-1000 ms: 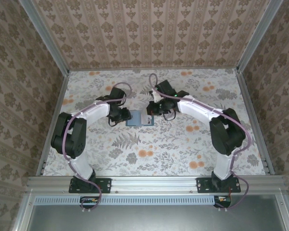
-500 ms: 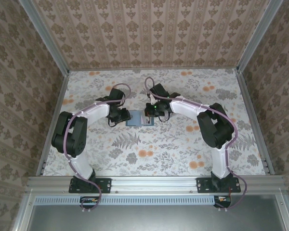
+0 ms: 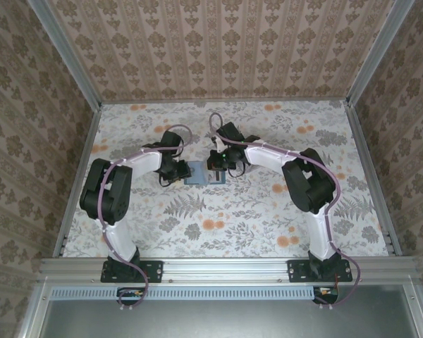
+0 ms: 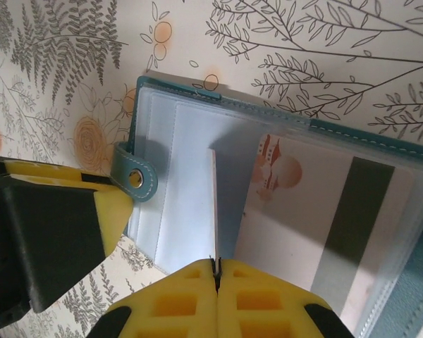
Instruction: Put the credit cards into the card holder
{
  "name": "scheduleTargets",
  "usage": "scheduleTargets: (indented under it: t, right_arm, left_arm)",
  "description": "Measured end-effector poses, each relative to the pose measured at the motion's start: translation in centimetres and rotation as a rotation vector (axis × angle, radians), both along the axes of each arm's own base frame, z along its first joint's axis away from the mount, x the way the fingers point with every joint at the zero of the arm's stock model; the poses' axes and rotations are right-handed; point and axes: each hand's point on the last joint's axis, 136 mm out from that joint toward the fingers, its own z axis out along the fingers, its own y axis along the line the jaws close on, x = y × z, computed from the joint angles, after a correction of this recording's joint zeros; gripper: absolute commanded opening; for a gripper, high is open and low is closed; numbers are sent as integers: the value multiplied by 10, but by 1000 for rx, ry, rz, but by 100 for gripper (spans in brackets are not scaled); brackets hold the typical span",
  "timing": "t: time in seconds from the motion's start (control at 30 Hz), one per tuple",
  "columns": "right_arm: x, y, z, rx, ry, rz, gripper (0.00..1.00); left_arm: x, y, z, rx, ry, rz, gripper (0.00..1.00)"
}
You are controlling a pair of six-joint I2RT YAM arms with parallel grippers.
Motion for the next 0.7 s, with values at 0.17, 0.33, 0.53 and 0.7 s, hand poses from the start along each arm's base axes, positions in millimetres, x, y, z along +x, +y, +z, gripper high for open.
scheduleTargets:
  t: [0.17, 0.33, 0.53, 0.7]
  right_arm:
    - [2, 1, -4, -3, 6, -2, 6]
    - [5, 10, -3, -6, -8, 4, 6]
    - [3, 28, -5, -15, -25, 24, 5]
    - [-2, 36, -7, -13, -20, 35, 6]
  left_arm:
    - [0, 0, 0, -2, 1, 0, 36]
    - [0, -1, 0, -3, 0, -2, 35]
    - [0, -3, -1, 2, -2, -6, 35]
    - [0, -3, 0, 3, -2, -5, 35]
